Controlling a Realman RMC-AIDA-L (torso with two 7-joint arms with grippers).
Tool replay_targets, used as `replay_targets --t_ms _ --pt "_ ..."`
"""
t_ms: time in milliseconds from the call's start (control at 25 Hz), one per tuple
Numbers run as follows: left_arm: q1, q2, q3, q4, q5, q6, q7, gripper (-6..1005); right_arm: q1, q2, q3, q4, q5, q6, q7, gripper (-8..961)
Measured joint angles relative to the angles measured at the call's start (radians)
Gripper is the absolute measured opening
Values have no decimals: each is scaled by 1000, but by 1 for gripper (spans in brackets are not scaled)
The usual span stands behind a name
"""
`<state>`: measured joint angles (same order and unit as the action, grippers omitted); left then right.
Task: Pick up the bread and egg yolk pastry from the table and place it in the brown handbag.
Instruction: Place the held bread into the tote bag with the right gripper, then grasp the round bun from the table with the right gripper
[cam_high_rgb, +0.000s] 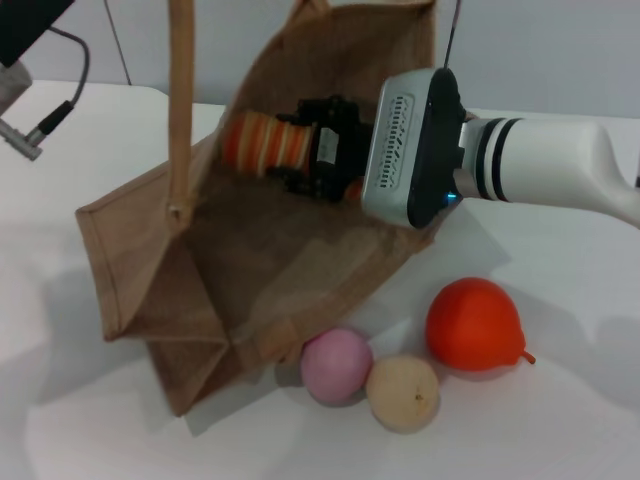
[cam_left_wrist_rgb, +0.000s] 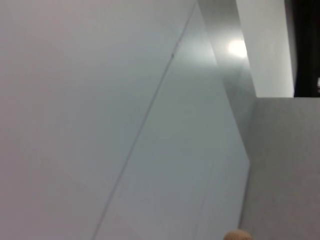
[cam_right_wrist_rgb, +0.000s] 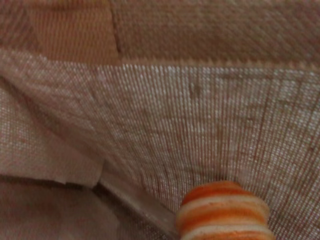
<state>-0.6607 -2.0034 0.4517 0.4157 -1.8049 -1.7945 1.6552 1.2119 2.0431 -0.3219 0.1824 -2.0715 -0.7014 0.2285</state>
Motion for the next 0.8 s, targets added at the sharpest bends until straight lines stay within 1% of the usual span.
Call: replay_targets --t_ms 80,200,320,440,640,800 --pt "8 0 -16 0 -1 6 4 151 -5 0 13 7 0 -4 -21 395" --pt "21 0 -46 -1 -1 27 16 152 -7 -2 23 27 0 -8 -37 514" --pt "38 -8 -80 -1 -2 64 44 152 -8 -4 24 45 -1 -23 -40 633" --pt "51 -14 -115 -1 -2 91 65 153 -11 -6 21 58 -2 -68 -39 861" --pt "73 -16 -157 -18 -3 131 93 154 -43 -16 18 65 -15 -173 -30 881" --pt "92 -8 -196 -55 -3 142 123 155 -88 -26 17 56 -29 -272 -18 881"
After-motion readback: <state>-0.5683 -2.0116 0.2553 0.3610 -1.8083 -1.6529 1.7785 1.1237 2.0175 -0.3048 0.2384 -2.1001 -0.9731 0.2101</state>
